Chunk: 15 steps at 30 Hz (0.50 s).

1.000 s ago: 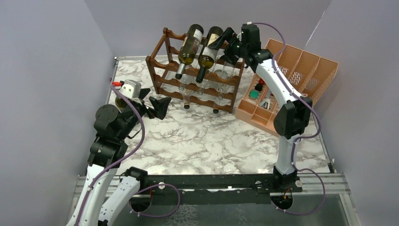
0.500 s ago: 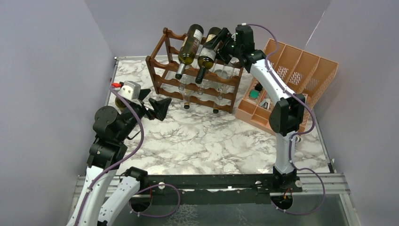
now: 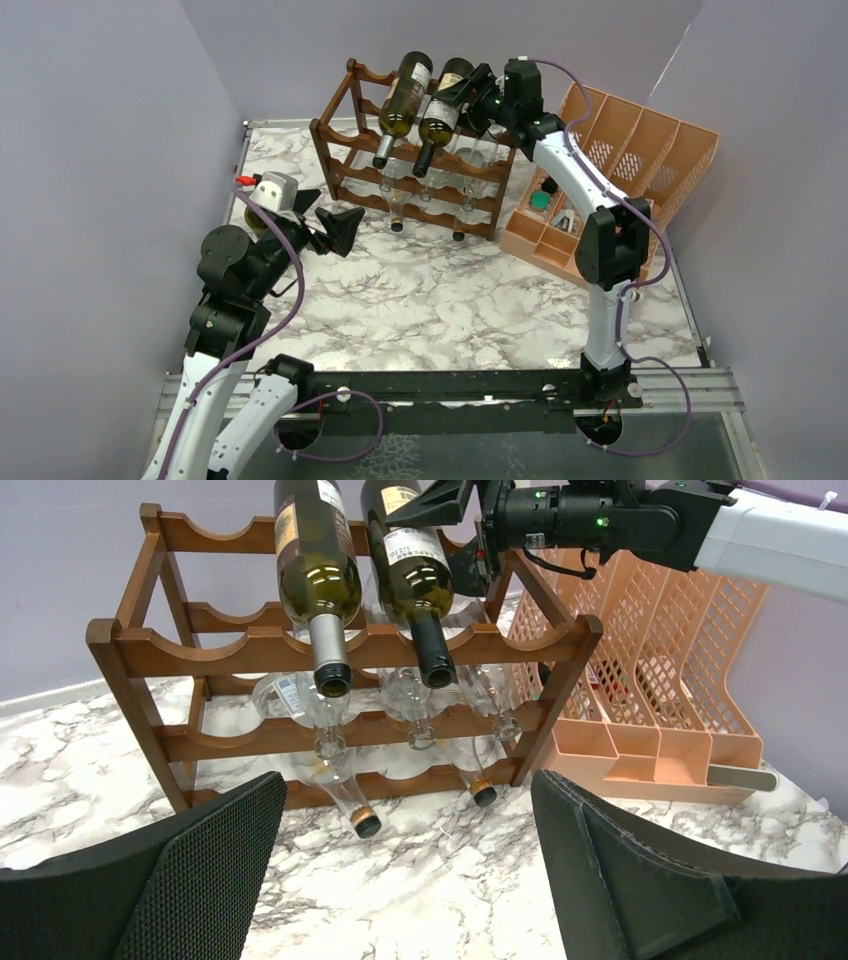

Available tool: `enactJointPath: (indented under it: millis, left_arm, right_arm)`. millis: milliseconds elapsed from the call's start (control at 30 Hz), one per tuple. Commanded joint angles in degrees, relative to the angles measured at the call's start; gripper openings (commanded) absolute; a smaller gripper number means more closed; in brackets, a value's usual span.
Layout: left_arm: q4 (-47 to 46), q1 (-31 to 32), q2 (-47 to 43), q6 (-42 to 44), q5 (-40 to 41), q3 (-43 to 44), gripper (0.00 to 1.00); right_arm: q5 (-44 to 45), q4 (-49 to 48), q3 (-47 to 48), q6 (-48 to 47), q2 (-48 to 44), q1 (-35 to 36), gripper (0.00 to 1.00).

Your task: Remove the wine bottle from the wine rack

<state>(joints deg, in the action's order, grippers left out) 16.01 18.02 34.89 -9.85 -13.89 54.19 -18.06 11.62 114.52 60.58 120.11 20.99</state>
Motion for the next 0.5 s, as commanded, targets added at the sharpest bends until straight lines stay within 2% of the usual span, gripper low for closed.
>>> enactJointPath:
  millis: [0,467]
  left_arm:
    - [-0.55,0.15,0.04,-0.82,-0.23,-0.73,0.99]
    - [-5.05,0.17,1.82,-3.48,-0.49,-2.59,0.99]
  right_arm:
    - [-2.19,-6.27,-3.8,3.19,-5.91,0.45,0.73]
    - [-3.83,-18.77,-19.13,12.19,-19.18,-0.02,0.72]
